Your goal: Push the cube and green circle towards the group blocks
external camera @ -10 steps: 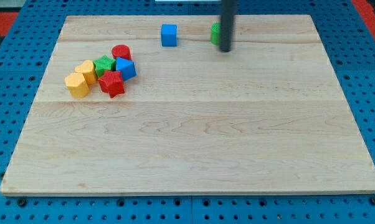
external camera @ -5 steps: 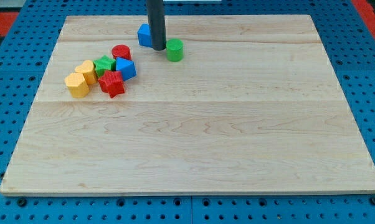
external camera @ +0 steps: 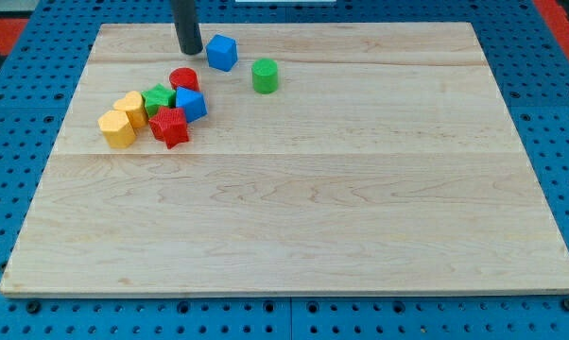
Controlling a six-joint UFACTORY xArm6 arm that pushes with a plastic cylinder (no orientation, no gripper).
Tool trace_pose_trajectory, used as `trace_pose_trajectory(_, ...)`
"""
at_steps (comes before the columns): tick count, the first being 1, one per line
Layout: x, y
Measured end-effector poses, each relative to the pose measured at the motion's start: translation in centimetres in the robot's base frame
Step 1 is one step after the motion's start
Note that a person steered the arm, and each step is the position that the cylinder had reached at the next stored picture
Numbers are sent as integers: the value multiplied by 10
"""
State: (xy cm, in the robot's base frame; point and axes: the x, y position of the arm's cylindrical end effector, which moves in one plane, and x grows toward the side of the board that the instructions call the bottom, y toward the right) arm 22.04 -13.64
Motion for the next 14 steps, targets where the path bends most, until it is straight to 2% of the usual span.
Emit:
trace_pose_trajectory(1, -11, 62)
trace_pose_trajectory(2, 14, 97)
trace_pose_trajectory(3, 33, 36)
trace_pose_trajectory(4, 35, 6)
trace_pose_trajectory(5, 16, -33)
trace_pose_trajectory(6, 35, -48)
trace_pose_trajectory(7, 74, -34)
trace_pose_trajectory(8, 41, -27)
trace_pose_trajectory(9, 24, 53)
trace_pose_trajectory(10, 51, 108)
trace_pose_trajectory(11, 85, 69)
trace_pose_trajectory(12, 108, 73)
trace_pose_trajectory(13, 72, 124)
trace_pose_trajectory(14, 42, 127)
